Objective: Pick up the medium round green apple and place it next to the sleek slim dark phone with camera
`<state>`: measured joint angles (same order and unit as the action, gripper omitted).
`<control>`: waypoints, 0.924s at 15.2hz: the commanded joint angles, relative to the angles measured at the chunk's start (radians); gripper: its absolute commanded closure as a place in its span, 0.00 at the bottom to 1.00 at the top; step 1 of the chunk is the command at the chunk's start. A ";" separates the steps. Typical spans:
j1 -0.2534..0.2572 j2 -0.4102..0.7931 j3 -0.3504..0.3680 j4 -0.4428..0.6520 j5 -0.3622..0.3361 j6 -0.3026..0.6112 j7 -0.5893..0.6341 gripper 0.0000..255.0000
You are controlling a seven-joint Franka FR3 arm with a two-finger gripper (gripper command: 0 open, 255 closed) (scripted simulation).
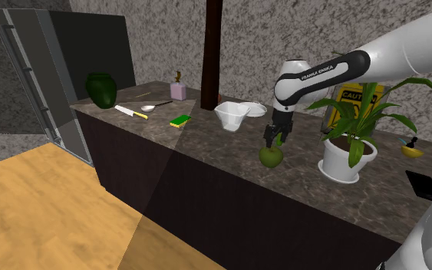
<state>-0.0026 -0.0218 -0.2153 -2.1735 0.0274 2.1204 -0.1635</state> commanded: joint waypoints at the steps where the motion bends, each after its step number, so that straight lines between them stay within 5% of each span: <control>1: 0.000 0.012 0.000 -0.014 0.004 0.026 -0.002 0.00; 9: 0.000 0.015 0.000 -0.018 0.005 0.034 -0.003 0.00; 10: 0.000 0.015 0.000 -0.018 0.005 0.034 -0.003 1.00; 14: 0.000 0.015 0.000 -0.018 0.005 0.034 -0.003 1.00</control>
<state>-0.0022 -0.0066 -0.2151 -2.1917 0.0320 2.1540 -0.1663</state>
